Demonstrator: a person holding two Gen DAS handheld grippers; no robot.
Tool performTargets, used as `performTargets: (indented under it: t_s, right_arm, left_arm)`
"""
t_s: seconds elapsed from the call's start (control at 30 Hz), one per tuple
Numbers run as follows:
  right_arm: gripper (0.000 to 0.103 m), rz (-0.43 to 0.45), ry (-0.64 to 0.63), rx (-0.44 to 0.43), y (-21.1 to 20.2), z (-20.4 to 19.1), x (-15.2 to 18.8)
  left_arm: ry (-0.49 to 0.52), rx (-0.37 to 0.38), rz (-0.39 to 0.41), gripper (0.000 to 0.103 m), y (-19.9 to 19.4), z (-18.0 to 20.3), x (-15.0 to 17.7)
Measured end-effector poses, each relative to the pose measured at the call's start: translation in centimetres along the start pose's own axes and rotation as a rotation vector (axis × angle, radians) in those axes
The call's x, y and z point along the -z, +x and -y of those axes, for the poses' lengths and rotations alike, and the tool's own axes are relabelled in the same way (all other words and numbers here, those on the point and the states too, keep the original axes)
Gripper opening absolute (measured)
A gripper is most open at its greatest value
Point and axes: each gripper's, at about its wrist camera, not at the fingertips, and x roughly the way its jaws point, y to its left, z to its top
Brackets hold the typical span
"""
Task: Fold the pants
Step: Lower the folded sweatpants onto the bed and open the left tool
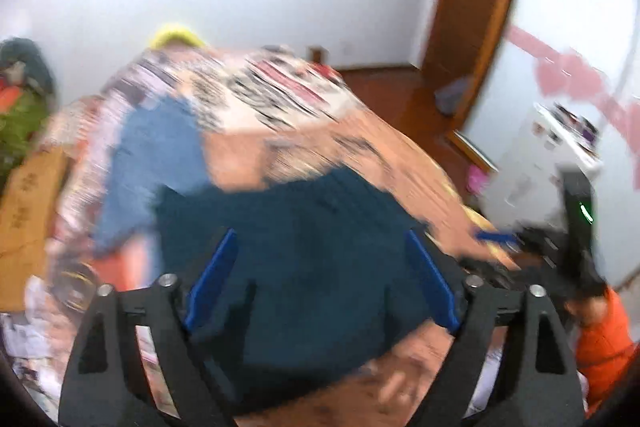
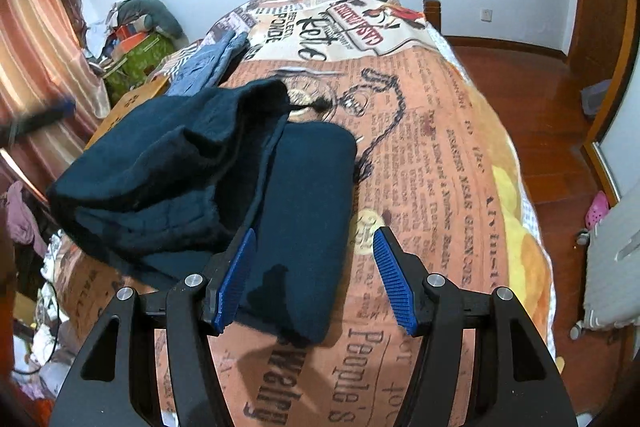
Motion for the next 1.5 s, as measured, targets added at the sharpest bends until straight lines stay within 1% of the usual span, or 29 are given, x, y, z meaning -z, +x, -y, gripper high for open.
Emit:
performTargets:
  t_s: [0.07,0.13,0.2,0.23,0.27,0.33,0.47,0.53,0.6,0.67,0.73,0.8,0.93,1.03,1.1,1.17,1.27,1.43,1.5]
  right_arm:
    - [0.057,-0.021,-0.004,-0.012,0.2,-0.3,0.7]
    - [0.057,-0.037,0.008,-0.033,0.4,-0.5,1.4]
    - [0.057,-0.062,0.036,-0.065,1.1,-0.6,2.1]
    - [0.058,-0.07,0.047,-0.073,1.5,-0.7,2.3]
    - [0.061,-0.07,0.059,-0.071,1.7,-0.6,2.5]
    - [0.062,-0.078,0.077,-0.084,2.2,-0.3,2.6]
    - [0.063,-0.09,0.072,-0.102,3.0,0.0,2.5]
    - [0.063,-0.089,0.069,-0.111,3.4,0.2,2.3]
    - [0.063,-0.081,0.059,-0.11,3.7,0.3,2.0]
    - [0.063,-0.075,0.037,-0.095,4.0,0.4,1.6]
    - [0.063,-0.073,0.024,-0.077,4.5,0.9,1.0]
    - [0.063,-0.071,0.013,-0.053,5.6,1.7,-0.1]
    - [0.063,-0.061,0.013,0.006,7.9,3.3,-2.5]
    - [0.063,-0.042,-0.009,0.057,8.4,3.2,-3.9]
    - [0.063,-0.029,-0.023,0.074,7.6,2.9,-4.0]
    - [0.063,-0.015,-0.024,0.076,6.5,3.0,-3.8]
    - [0.064,0.012,-0.006,0.075,4.3,3.3,-3.0]
    - [0.066,0.054,0.035,0.082,0.9,3.9,-2.1]
    - [0.066,0.078,0.027,0.075,0.0,3.7,-2.0]
  left_arm:
    - [0.014,-0.084,0.031,0.097,0.5,-2.0,-1.3]
    - [0.014,-0.144,0.008,0.097,2.2,-4.5,-2.5]
    - [-0.004,-0.216,-0.052,0.097,5.1,-7.2,-3.4]
    - [-0.007,-0.24,-0.077,0.097,6.4,-8.2,-3.6]
    - [-0.007,-0.26,-0.105,0.097,8.0,-9.2,-3.7]
    - [-0.01,-0.316,-0.163,0.097,11.0,-11.1,-3.9]
    - [-0.01,-0.375,-0.257,0.097,15.7,-14.3,-3.3]
    - [0.018,-0.367,-0.306,0.097,17.6,-14.9,-2.5]
    - [0.043,-0.341,-0.337,0.097,18.3,-15.3,-1.3]
    - [0.059,-0.329,-0.353,0.097,18.4,-15.3,-0.4]
    - [0.069,-0.321,-0.343,0.097,17.7,-15.4,0.2]
    - [0.065,-0.299,-0.353,0.097,17.0,-15.8,0.7]
    - [0.017,-0.256,-0.377,0.097,15.4,-16.3,2.1]
    - [-0.015,-0.237,-0.383,0.097,13.8,-16.2,3.3]
    - [-0.031,-0.236,-0.372,0.097,12.8,-16.0,4.0]
    - [-0.06,-0.218,-0.377,0.097,12.1,-16.0,4.7]
    - [-0.097,-0.188,-0.387,0.092,11.0,-15.4,5.6]
    - [-0.078,-0.182,-0.377,0.091,9.0,-12.9,6.8]
    - [-0.086,-0.156,-0.368,0.086,8.1,-11.8,7.4]
